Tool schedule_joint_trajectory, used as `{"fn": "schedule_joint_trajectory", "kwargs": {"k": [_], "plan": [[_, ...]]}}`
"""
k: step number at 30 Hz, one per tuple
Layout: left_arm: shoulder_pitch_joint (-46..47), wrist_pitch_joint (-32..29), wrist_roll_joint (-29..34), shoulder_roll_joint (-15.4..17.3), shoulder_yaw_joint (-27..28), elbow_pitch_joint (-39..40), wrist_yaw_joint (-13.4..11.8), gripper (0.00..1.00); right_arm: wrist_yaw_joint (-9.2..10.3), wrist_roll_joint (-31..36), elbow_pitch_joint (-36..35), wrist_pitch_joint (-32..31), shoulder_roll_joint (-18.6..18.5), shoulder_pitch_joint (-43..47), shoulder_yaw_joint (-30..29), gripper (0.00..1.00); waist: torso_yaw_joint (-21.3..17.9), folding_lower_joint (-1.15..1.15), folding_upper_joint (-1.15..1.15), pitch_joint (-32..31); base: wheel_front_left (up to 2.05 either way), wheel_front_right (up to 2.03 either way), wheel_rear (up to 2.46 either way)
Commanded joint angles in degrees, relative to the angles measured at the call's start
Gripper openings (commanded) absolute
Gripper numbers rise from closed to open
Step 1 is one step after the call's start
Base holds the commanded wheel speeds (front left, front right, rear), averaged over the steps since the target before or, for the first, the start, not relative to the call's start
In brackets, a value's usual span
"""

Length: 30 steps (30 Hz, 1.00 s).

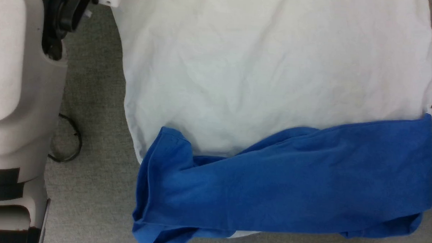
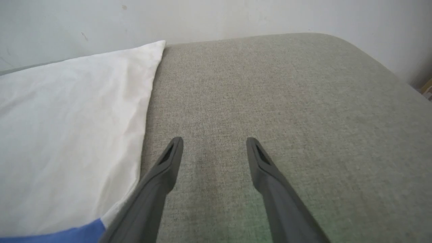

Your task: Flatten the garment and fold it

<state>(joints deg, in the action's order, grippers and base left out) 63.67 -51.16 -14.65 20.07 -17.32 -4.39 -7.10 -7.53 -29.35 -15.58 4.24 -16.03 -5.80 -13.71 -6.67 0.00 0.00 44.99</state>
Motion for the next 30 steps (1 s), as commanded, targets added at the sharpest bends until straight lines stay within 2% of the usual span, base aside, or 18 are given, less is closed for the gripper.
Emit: {"fn": "schedule_joint_trajectory", "kwargs": {"k": [1,3,5,9,11,14,17,21,26,30], "plan": [[-2.34,0.22,-0.38,0.64,0.09,-1.35,0.00,0.00,0.04,-0.74,-0.74,0.34,-0.55,-1.04,-0.43,1.00,0.46,0.00,0.00,-1.02,0.00,0.00,0.00],[-2.79,1.38,-0.89,0.35,0.04,-1.62,0.30,0.00,0.04,-2.94,-2.80,-0.43,-1.94,-1.93,-0.75,1.00,0.76,0.00,0.00,-2.23,0.00,0.00,0.00],[-3.33,2.44,-1.44,0.01,-0.03,-1.86,0.56,0.00,0.04,-5.85,-6.19,-2.11,-4.97,-4.02,-1.57,1.00,0.97,0.00,0.00,-3.54,0.00,0.00,0.00],[-4.47,4.45,-2.63,-1.12,-0.46,-2.15,1.12,0.00,0.04,-9.10,-12.87,-7.65,-15.79,-12.74,-3.28,1.00,1.76,0.00,0.00,-5.77,0.00,0.00,0.00],[-4.79,5.72,-3.17,-2.13,-0.88,-2.50,1.37,0.00,0.04,-12.29,-13.20,-12.54,-20.60,-18.86,-1.77,1.00,2.77,0.00,0.00,-6.61,0.00,0.00,0.00],[-5.03,7.89,-4.19,-4.36,-1.80,-3.54,1.87,0.00,0.04,-16.64,-8.72,-21.34,-23.95,-29.87,1.97,1.00,4.90,0.00,0.00,-7.47,0.00,0.00,0.00],[-5.03,9.50,-5.16,-6.49,-2.49,-4.60,2.09,0.00,0.04,-17.37,1.59,-31.57,-22.37,-41.16,6.24,1.00,6.61,0.00,0.00,-7.56,0.00,0.00,0.00],[-3.82,10.58,-5.38,-8.79,-3.95,-5.12,2.37,0.00,0.04,-9.67,15.32,-41.48,-18.58,-53.66,9.45,1.00,9.31,0.00,0.00,-5.99,0.00,0.00,0.00],[-2.01,11.41,-5.42,-11.27,-5.30,-5.18,2.30,0.00,0.04,-1.32,24.74,-45.84,-16.02,-59.98,10.80,1.00,12.30,0.00,0.00,-3.57,0.00,0.00,0.00],[-0.67,11.75,-5.47,-12.96,-6.59,-5.14,2.34,0.00,0.04,4.90,30.13,-49.76,-16.00,-61.16,11.44,1.00,14.82,0.00,0.00,-1.43,0.00,0.00,0.00]]}}
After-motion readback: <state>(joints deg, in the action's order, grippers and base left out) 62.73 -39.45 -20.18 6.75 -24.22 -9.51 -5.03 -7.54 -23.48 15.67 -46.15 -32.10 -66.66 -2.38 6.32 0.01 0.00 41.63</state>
